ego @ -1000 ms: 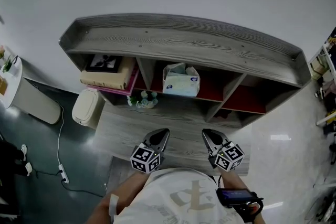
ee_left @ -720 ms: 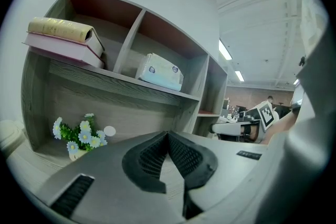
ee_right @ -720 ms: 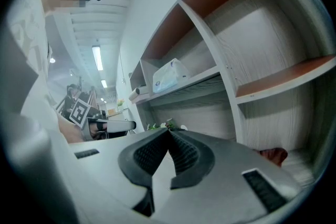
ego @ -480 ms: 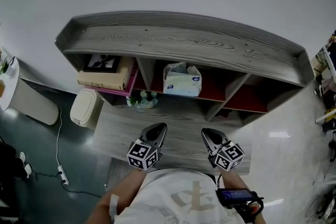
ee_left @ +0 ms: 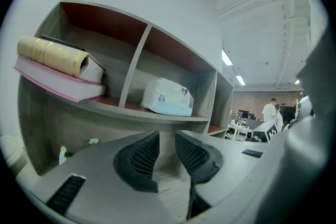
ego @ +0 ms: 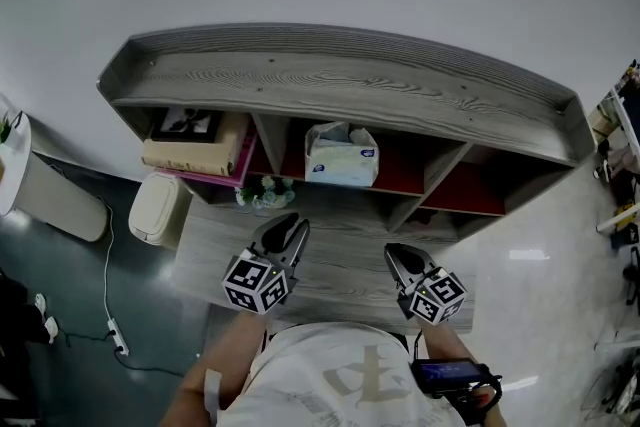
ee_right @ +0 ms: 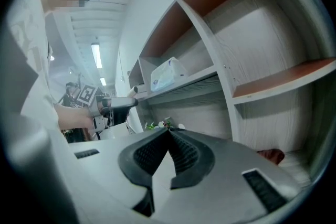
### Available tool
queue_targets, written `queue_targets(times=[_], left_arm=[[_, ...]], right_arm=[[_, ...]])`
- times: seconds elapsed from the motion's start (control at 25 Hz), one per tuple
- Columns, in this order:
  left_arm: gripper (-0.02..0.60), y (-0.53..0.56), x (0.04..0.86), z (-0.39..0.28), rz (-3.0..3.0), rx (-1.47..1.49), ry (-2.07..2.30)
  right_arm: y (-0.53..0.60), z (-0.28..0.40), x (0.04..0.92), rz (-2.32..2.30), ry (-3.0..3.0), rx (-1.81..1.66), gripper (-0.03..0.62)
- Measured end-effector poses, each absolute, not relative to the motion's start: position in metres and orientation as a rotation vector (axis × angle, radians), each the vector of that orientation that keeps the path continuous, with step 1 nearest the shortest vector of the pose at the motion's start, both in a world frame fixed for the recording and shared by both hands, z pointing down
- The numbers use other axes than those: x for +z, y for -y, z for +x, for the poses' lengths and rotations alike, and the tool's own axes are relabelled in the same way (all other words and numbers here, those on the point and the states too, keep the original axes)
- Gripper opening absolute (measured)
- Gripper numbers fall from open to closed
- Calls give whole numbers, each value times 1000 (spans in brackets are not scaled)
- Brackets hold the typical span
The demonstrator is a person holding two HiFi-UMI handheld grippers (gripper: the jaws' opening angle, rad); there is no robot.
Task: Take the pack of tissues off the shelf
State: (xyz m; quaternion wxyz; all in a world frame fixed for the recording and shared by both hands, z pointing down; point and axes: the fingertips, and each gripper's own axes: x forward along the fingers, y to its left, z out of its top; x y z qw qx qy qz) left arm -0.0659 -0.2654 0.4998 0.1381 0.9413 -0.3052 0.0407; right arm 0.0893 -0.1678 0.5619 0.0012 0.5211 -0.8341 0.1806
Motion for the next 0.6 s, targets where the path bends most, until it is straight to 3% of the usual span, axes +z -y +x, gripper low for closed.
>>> queue_targets(times=[0.08, 0.28, 0.36, 0.6], left_arm=[[146, 272, 488, -62, 2744, 109, 882], [150, 284, 460, -54, 2781, 102, 893], [181, 289, 450, -48, 2796, 99, 901], [181, 305, 426, -35, 2849, 104, 965]], right_arm=[[169, 91, 563, 1637, 2616, 569, 5], [168, 90, 565, 1640, 2612, 587, 5], [169, 91, 566, 1644, 2610, 589, 5], [170, 89, 566, 1641, 2609, 597, 5]])
